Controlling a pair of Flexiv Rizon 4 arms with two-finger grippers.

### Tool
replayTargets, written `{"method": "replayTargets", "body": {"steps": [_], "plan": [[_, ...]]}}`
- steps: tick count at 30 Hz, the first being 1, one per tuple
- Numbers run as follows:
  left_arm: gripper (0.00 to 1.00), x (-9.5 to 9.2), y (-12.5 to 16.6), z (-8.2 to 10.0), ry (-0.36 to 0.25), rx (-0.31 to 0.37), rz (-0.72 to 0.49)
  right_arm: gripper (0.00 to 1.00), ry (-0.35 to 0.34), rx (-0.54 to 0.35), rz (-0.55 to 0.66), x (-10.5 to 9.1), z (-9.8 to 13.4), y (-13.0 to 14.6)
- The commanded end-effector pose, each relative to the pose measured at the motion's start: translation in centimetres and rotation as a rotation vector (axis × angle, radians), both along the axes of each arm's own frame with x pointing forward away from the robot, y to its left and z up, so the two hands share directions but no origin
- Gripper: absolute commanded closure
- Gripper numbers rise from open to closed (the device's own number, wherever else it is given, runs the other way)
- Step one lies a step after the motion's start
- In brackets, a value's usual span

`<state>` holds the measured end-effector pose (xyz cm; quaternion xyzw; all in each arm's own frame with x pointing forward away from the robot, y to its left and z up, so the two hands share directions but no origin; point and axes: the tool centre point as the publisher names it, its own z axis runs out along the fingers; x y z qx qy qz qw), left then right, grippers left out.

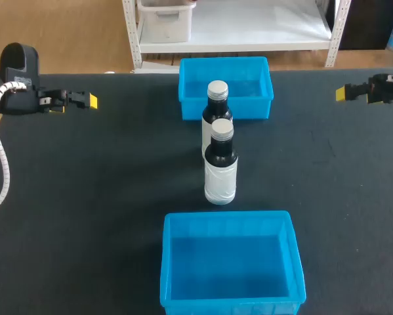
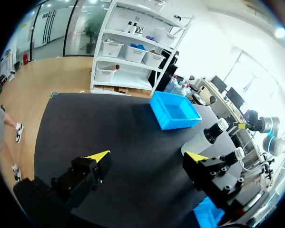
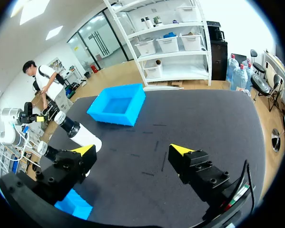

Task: Pick up the bottle, and place it in the far bin if it is heavy, or in the near bin if it is light.

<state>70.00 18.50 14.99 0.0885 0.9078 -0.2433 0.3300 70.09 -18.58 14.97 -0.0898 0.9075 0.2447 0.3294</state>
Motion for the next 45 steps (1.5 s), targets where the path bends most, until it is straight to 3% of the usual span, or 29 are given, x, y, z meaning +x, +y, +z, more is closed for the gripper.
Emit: {"method": "replayTargets", "body": {"steps": [1, 19, 22, 26, 34, 42, 45], "plan": [[0.0, 0.0, 0.0, 0.0, 0.0, 0.0, 0.0, 0.0, -0.001, -0.003, -0.005, -0.1, 0.1, 0.1], [0.0, 0.0, 0.0, 0.0, 0.0, 0.0, 0.0, 0.0, -0.001, -0.003, -0.005, -0.1, 0.1, 0.1], [0.0, 0.0, 0.0, 0.0, 0.0, 0.0, 0.0, 0.0, -0.021, -0.015, 0.056, 0.2, 0.0, 0.1], [0.0, 0.0, 0.0, 0.0, 0.0, 0.0, 0.0, 0.0, -0.054, -0.016, 0.183, 0.3, 0.2, 0.5], [0.0, 0.0, 0.0, 0.0, 0.0, 0.0, 0.0, 0.0, -0.161, -0.023, 0.573, -0.4, 1.3, 1.0], [0.0, 0.0, 0.0, 0.0, 0.0, 0.0, 0.0, 0.0, -0.197, 0.034, 0.929, -1.6, 1.8, 0.4], [0.0, 0.0, 0.0, 0.0, 0.0, 0.0, 0.0, 0.0, -0.22, 0.016, 1.044, -2.0, 1.9, 0.4]]}}
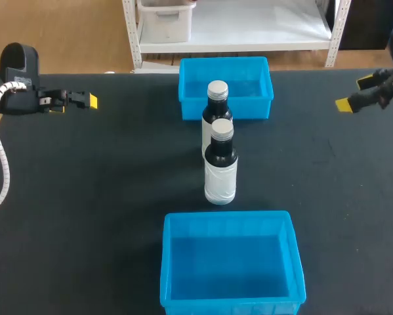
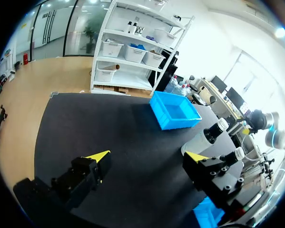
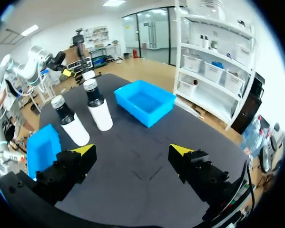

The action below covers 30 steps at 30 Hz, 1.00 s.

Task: Pick up the bottle, and place it in the far bin if it is heavy, or in the near bin if it is light.

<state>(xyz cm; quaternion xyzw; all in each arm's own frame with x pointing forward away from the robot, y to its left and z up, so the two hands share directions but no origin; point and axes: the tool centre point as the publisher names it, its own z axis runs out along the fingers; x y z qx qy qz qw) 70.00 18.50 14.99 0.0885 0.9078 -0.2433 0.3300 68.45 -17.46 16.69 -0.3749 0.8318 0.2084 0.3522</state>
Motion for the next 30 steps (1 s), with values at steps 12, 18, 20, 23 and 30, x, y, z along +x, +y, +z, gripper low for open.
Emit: {"method": "replayTargets", "body": {"steps": [12, 18, 20, 23, 30], "plan": [[0.0, 0.0, 0.0, 0.0, 0.0, 0.0, 0.0, 0.0, 0.098, 0.093, 0.864, -1.7, 0.1, -0.6], [0.0, 0.0, 0.0, 0.0, 0.0, 0.0, 0.0, 0.0, 0.089, 0.088, 0.94, -3.0, 0.1, -0.2], [0.0, 0.0, 0.0, 0.0, 0.0, 0.0, 0.0, 0.0, 0.092, 0.085, 0.931, -3.3, 0.0, 0.2], [0.0, 0.0, 0.0, 0.0, 0.0, 0.0, 0.0, 0.0, 0.086, 0.059, 0.889, -3.8, -0.2, 0.8], [0.0, 0.0, 0.0, 0.0, 0.0, 0.0, 0.0, 0.0, 0.045, 0.063, 0.721, -4.5, -0.2, 2.0]]}}
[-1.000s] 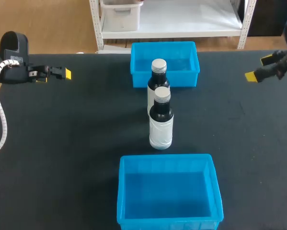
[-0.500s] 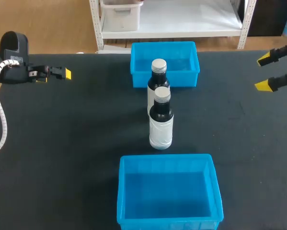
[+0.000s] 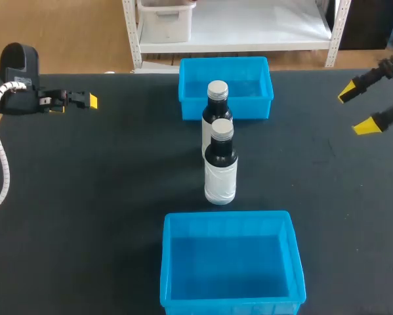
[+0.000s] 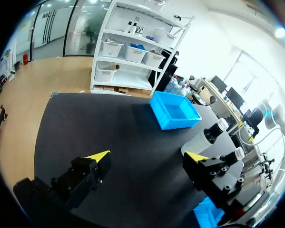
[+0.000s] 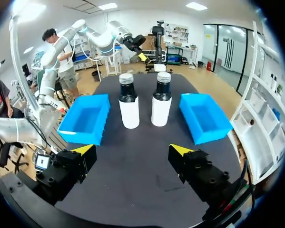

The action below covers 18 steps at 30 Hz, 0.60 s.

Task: Pick up the bottle, and place it in the far bin if it is heavy, or in the near bin if it is light.

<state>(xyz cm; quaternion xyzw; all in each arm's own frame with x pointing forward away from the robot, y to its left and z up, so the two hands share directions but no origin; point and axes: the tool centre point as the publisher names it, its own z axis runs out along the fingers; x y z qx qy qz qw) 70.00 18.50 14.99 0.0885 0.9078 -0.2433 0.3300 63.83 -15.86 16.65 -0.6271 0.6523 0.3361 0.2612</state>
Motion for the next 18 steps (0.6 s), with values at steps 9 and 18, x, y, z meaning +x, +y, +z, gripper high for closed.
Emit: {"method": "replayTargets", "body": {"steps": [9, 18], "plan": [[0.0, 0.0, 0.0, 0.0, 0.0, 0.0, 0.0, 0.0, -0.053, 0.035, -0.149, -1.0, -0.5, 2.0], [0.0, 0.0, 0.0, 0.0, 0.0, 0.0, 0.0, 0.0, -0.144, 0.032, -0.231, -1.6, -0.9, 3.7]]}}
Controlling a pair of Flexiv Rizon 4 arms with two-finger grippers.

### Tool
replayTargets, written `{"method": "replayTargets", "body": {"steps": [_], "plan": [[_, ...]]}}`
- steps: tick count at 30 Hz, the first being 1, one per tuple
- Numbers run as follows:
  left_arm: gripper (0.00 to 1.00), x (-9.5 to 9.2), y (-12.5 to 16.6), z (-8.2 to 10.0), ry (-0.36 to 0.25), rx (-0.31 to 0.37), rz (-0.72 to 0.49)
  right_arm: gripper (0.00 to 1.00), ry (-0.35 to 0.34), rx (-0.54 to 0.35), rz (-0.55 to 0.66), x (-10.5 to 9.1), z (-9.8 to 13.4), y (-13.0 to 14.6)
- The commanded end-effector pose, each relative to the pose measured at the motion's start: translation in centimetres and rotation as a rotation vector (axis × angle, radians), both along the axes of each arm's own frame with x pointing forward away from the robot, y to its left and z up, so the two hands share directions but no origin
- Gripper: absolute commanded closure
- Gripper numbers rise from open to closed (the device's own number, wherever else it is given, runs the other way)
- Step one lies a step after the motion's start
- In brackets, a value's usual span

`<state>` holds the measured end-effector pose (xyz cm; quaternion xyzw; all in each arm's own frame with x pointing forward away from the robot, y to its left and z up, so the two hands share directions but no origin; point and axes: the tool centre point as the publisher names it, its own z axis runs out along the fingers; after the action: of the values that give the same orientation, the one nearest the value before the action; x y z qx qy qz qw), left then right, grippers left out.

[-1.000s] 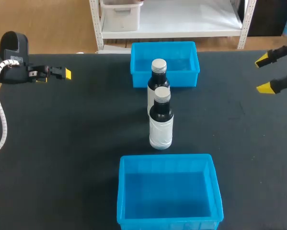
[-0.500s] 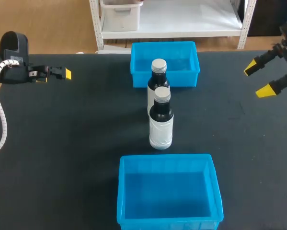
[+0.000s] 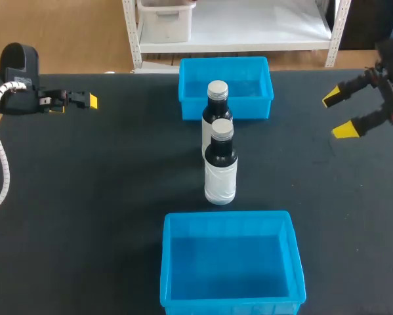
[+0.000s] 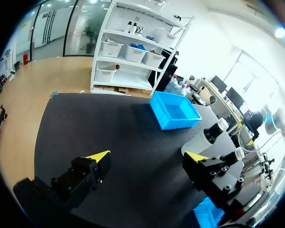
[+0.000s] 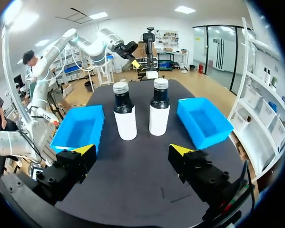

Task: Pick up the bottle, and place it in the far bin if it is heavy, or in the near bin if it is light.

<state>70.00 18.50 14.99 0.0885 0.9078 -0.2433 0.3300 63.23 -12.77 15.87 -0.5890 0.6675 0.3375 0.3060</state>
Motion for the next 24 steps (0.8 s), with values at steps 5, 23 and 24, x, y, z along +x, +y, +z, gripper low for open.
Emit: {"method": "replayTargets", "body": {"steps": [5, 23, 24], "plan": [[0.0, 0.0, 0.0, 0.0, 0.0, 0.0, 0.0, 0.0, -0.142, -0.068, -0.139, -1.3, -0.3, 1.3], [0.0, 0.0, 0.0, 0.0, 0.0, 0.0, 0.0, 0.0, -0.143, -0.137, -0.074, -2.4, -0.6, 5.6], [0.0, 0.0, 0.0, 0.0, 0.0, 0.0, 0.0, 0.0, -0.142, -0.139, -0.068, -2.5, -0.6, 5.8]]}}
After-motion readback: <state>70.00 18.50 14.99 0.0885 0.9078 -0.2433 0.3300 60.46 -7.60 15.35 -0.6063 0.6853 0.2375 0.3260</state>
